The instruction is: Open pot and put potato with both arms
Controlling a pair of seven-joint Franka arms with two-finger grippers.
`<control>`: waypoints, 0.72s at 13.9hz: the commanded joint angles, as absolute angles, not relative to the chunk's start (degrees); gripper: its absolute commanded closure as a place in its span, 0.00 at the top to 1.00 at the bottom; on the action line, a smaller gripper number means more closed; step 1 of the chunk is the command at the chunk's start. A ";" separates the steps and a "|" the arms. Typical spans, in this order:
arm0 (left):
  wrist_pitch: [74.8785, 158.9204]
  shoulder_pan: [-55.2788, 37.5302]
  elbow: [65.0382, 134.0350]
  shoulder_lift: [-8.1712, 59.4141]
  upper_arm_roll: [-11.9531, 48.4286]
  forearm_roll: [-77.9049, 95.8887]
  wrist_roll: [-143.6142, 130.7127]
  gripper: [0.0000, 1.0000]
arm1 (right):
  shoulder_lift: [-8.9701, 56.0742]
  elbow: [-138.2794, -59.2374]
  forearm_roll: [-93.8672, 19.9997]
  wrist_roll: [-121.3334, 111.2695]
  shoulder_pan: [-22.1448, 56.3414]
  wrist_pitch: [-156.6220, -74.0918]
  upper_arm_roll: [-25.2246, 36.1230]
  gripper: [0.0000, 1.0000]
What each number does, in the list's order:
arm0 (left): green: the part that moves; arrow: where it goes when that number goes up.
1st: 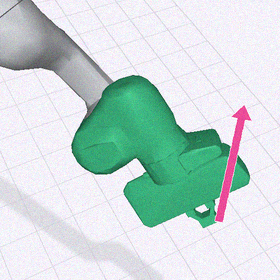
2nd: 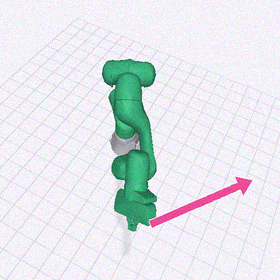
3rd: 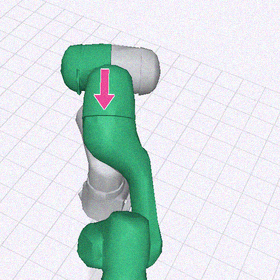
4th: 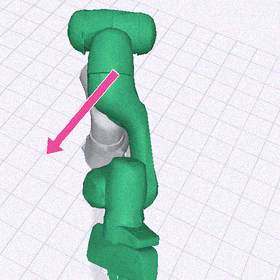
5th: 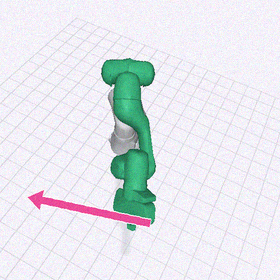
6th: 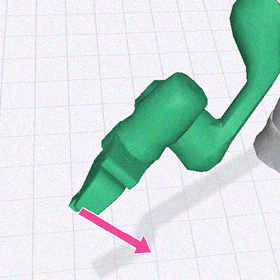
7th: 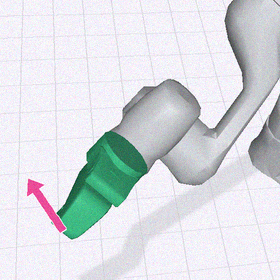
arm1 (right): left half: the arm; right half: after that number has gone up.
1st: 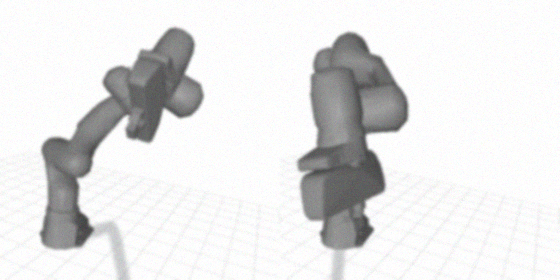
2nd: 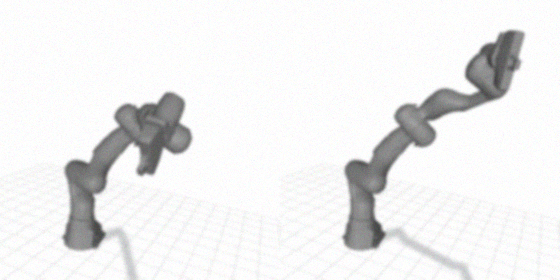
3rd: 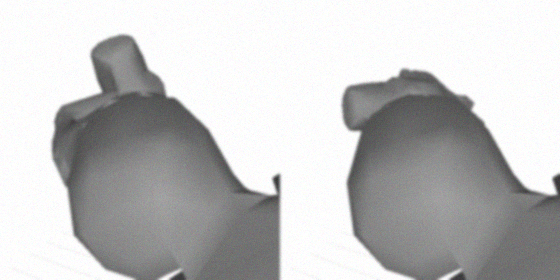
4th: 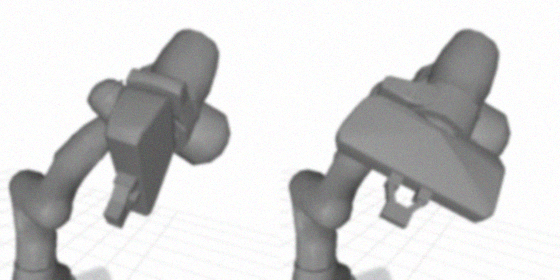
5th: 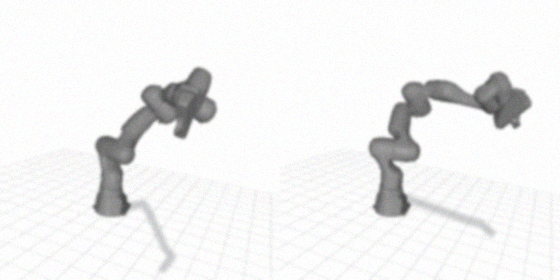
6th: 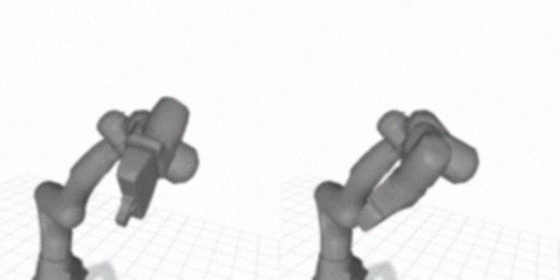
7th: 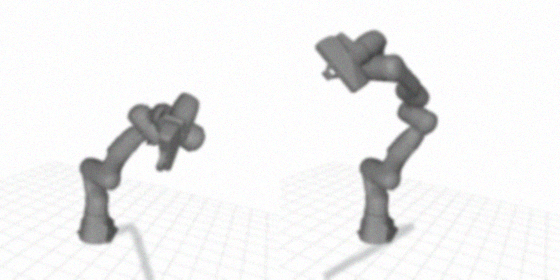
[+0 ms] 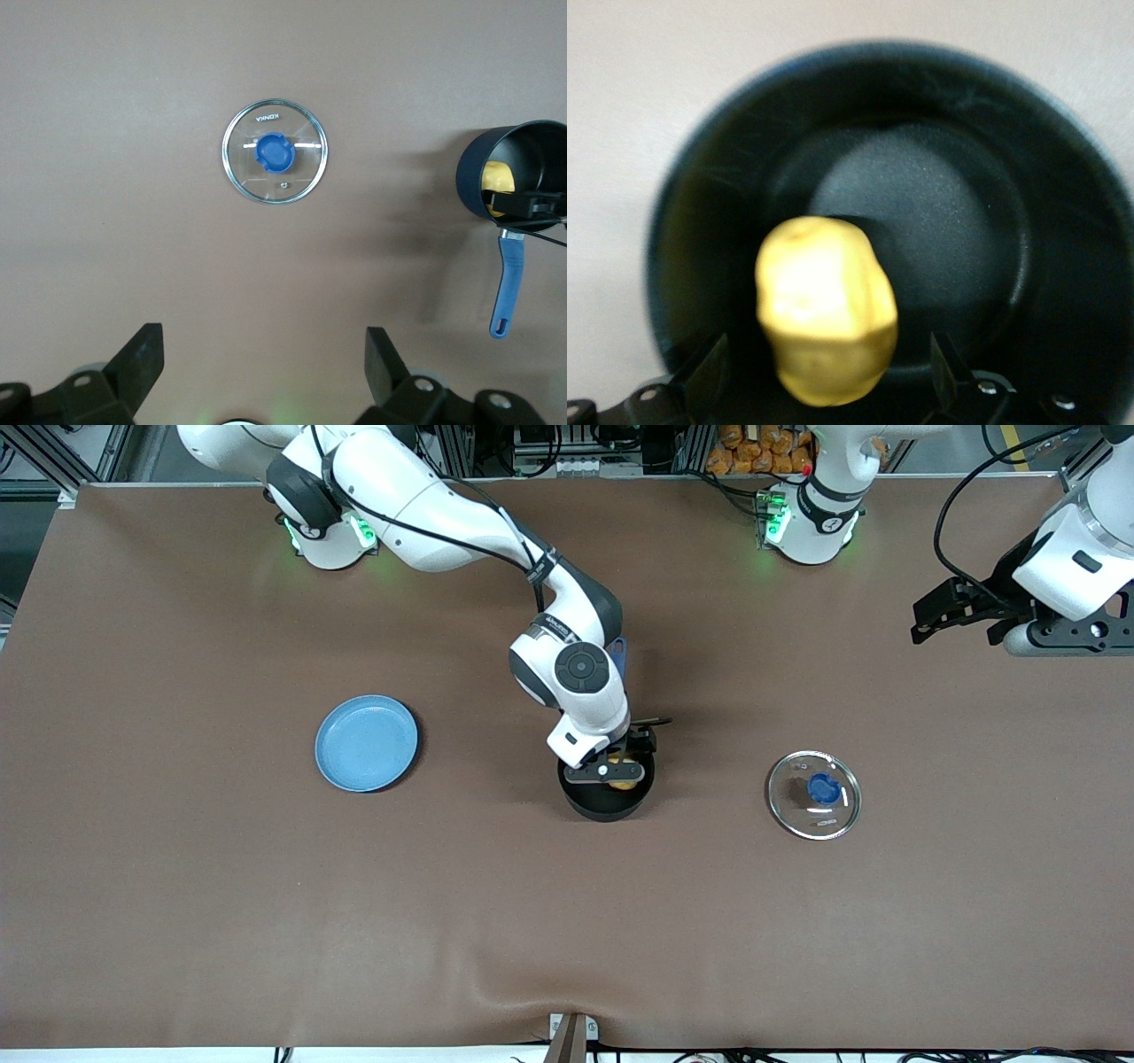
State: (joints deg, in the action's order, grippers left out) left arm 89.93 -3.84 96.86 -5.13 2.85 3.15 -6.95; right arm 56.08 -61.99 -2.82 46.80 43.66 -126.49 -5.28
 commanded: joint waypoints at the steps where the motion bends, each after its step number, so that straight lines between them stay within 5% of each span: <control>1: 91.31 -4.39 98.35 -5.80 2.37 3.78 -5.98 1.00 | 53.27 -58.72 -2.11 48.16 42.90 -122.00 -4.92 1.00; 10: 94.82 -4.92 98.87 -3.87 2.20 4.48 -6.85 1.00 | 40.45 -55.72 -2.64 44.21 27.98 -100.83 -7.45 1.00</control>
State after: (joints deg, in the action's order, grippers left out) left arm 93.06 -4.94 98.21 -4.01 2.55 3.19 -6.98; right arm 43.96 -54.74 -2.80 45.35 33.23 -104.28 -4.62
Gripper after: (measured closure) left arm 0.000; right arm 0.000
